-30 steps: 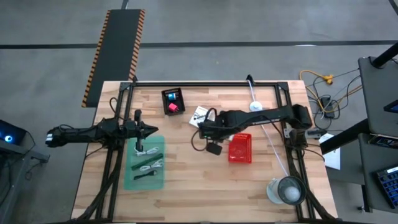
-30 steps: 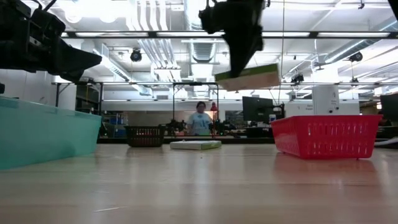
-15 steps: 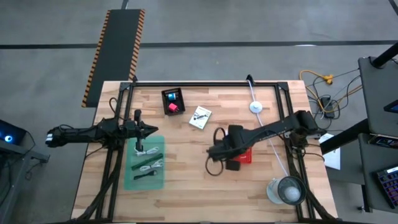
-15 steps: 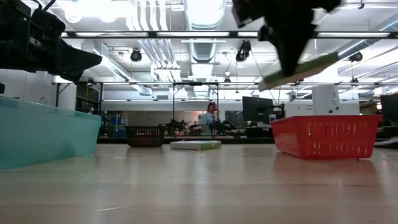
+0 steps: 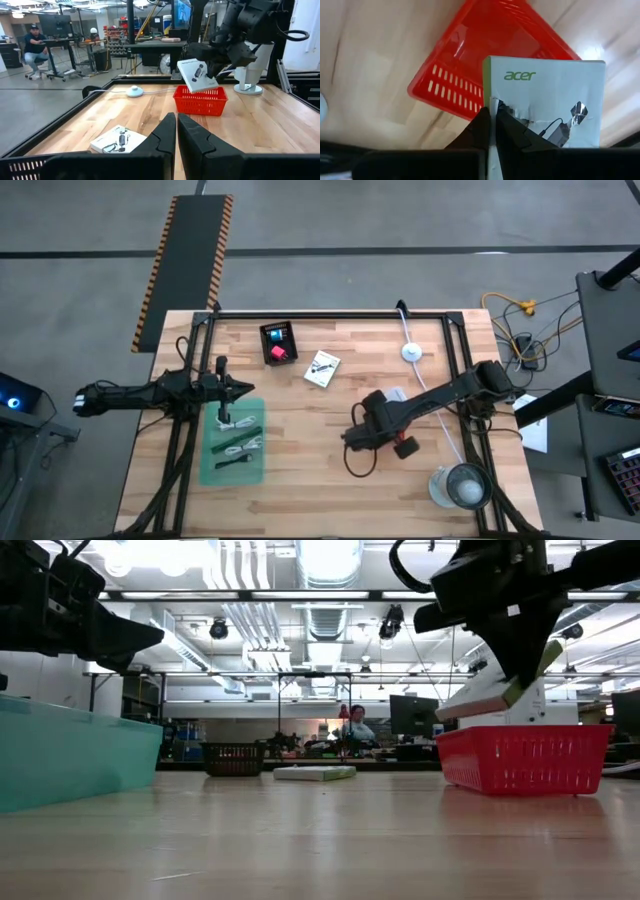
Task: Pick and place items into bin
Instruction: Put the bottom white USB box into the orange bin
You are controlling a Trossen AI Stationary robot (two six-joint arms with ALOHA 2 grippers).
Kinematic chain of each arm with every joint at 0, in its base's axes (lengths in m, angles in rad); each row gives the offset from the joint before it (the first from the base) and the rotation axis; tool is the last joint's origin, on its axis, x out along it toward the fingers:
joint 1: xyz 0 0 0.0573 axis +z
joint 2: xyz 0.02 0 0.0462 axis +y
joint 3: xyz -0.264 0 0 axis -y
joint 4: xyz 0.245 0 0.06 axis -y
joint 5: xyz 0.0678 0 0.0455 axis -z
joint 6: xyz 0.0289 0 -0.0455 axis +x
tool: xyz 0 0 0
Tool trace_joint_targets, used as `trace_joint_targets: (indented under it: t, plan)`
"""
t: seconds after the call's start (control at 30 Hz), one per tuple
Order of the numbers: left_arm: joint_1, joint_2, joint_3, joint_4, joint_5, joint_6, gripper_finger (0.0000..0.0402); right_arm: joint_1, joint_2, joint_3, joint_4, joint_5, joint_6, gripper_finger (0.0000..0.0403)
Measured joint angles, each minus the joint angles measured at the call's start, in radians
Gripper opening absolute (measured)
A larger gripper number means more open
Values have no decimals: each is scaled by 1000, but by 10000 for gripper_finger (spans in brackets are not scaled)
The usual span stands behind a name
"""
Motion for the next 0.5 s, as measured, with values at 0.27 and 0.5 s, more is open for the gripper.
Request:
trace_joint_targets:
  t: [0.27, 0.5]
  plan:
    - [0, 0, 0, 1, 0, 2, 2, 20, 0, -3, -92, -1, -211, 8]
    - [0, -1, 0, 3, 0, 7, 2, 52, 5, -16, -89, -71, -282, 8]
